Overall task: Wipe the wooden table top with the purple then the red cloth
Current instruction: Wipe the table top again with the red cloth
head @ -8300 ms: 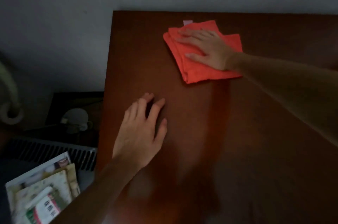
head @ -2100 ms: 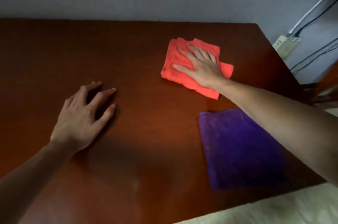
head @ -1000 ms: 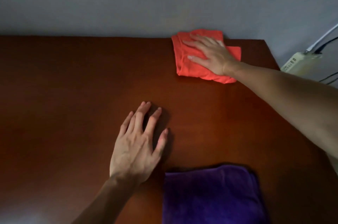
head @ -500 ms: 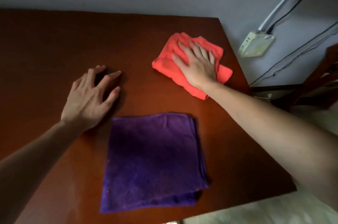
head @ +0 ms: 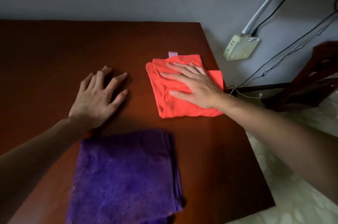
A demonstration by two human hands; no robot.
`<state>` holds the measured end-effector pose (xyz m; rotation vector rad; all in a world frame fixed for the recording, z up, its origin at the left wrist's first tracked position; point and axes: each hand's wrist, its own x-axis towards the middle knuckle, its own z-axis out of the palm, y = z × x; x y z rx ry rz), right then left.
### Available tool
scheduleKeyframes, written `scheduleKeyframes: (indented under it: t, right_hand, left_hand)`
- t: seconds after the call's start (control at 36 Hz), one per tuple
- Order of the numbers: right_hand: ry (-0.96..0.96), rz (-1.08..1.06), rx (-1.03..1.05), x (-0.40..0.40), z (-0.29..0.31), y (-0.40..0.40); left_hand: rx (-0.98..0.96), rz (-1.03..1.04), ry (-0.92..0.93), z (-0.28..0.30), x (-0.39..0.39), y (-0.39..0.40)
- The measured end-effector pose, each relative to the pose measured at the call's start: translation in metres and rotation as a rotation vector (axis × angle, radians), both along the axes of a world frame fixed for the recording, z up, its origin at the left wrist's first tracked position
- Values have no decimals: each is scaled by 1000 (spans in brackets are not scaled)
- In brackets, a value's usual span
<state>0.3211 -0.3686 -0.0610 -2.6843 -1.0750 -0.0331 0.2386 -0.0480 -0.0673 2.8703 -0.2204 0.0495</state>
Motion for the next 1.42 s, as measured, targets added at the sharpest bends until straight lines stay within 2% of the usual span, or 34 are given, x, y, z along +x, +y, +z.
scheduleKeyframes:
  t: [0.33, 0.53, 0.61, 0.72, 0.94, 1.14, 1.31, 1.42]
  right_hand:
    - [46, -78, -127, 174, 11, 4]
    - [56, -171, -77, 182, 16, 7]
    - [47, -280, -29, 171, 11, 6]
    - [39, -394, -19, 141, 7, 1]
    - [0, -343, -32, 33, 5, -15]
    - [-80, -304, -57, -86, -2, -36]
    - [-109, -258, -56, -200, 0, -54]
    - [-77, -247, -69, -259, 3, -65]
  left_hand:
    - [32, 3, 17, 2, 1, -1]
    - [17, 3, -4, 1, 1, -1]
    - [9, 4, -11, 1, 0, -1]
    - [5, 7, -15, 1, 0, -2]
    - [-45, 20, -19, 6, -4, -5]
    - [-189, 133, 105, 28, -10, -18]
    - [-183, 85, 28, 51, -91, -39]
    - [-269, 251, -7, 57, -155, -62]
